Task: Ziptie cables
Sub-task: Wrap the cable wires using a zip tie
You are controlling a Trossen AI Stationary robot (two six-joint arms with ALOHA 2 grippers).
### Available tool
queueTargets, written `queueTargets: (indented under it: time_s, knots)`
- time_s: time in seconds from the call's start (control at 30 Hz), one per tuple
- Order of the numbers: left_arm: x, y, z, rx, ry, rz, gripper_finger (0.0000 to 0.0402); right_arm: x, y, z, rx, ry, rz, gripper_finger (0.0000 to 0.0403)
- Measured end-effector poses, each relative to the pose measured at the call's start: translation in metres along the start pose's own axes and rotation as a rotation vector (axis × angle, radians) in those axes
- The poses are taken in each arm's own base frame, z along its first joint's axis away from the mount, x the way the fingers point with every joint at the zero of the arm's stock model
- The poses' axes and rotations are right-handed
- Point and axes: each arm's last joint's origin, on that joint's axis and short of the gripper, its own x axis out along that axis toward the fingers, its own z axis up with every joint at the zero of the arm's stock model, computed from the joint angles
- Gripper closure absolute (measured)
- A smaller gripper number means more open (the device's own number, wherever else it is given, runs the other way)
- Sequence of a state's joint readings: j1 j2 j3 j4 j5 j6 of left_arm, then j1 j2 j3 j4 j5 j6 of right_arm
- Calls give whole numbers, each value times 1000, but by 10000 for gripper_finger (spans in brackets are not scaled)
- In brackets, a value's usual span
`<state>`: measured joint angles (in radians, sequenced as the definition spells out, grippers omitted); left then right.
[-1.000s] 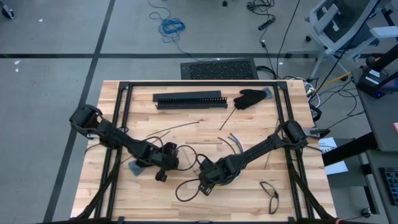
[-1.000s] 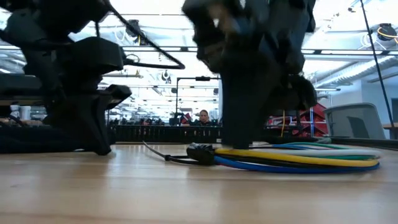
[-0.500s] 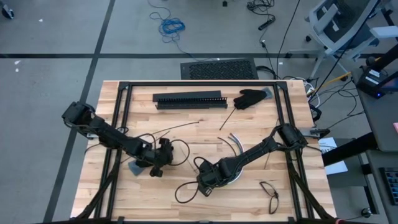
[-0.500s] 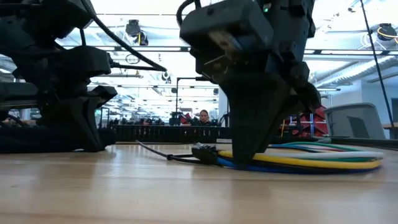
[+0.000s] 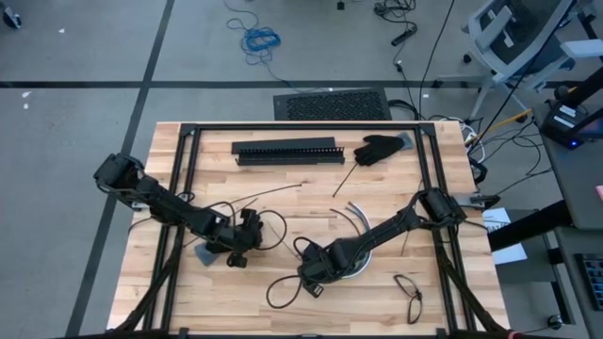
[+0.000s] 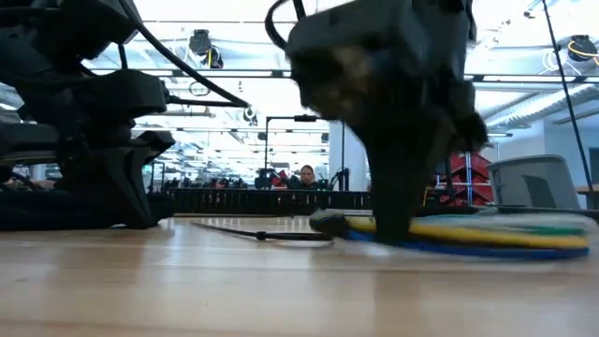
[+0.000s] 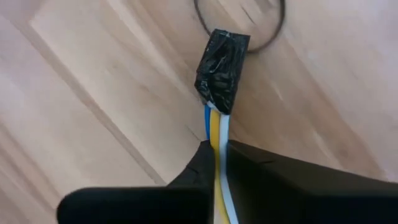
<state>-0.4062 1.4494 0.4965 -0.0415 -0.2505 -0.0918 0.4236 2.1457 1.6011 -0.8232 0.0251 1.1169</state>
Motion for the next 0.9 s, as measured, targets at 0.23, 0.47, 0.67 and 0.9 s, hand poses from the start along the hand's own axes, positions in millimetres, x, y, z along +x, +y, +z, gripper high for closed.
queueTargets:
  time_s: [0.23,0.47,0.67,0.9]
  knots:
    - [0,0,0,-9,-4,0,401,-23,2,10,-158,35,-30,396]
    - [0,0,1,-10,-7,-1,401,-23,-15,33,-298,108,-22,396]
    - [0,0,1,-8,-7,-2,401,-23,-31,57,-348,135,4,396]
    - [0,0,1,-8,-7,-1,401,-23,-27,50,-399,179,48,397]
